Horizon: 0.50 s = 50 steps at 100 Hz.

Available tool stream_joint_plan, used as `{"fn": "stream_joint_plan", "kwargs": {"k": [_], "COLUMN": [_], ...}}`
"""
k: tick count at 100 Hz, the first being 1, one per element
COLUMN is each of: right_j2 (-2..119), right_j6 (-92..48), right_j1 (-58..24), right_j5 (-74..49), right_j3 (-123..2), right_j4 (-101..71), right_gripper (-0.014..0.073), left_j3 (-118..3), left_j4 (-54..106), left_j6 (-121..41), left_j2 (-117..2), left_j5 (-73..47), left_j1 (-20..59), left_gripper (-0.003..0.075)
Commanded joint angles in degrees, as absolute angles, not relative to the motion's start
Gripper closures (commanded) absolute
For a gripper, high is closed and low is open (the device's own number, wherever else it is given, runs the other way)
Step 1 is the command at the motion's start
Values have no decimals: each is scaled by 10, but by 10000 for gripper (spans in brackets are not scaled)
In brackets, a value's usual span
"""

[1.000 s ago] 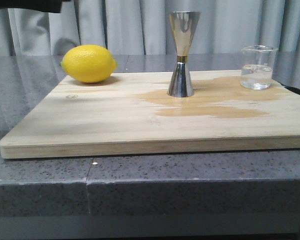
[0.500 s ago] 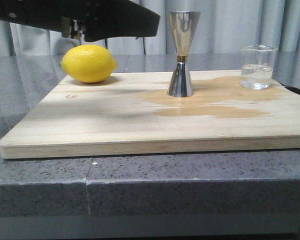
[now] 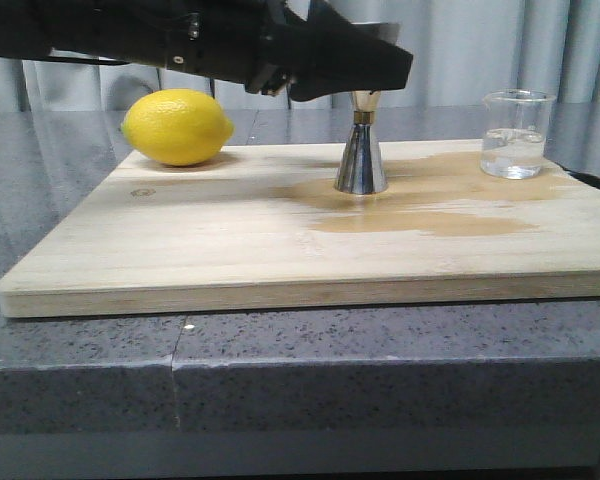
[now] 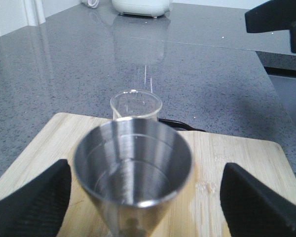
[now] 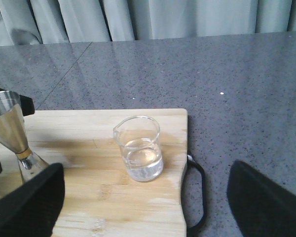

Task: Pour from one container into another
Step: 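Reach the left gripper to the steel jigger and grasp it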

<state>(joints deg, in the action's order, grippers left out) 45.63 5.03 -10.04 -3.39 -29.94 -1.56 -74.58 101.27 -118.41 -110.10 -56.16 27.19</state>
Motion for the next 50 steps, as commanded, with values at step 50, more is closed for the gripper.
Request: {"fn": "stream_joint_plan", "kwargs": {"k": [50], "right_j2": [457], "right_j6": [45], "right_j1": [-101], "right_j5": [15], "right_j3": [-314], "right_j4": [-10], "right_gripper": [-8], "left_j3": [-775], "left_j4": [1056], "left_j6": [-1175], "left_j2": [-1085], "left_j5": [-569], "left_j1": [282], "left_gripper": [414]}}
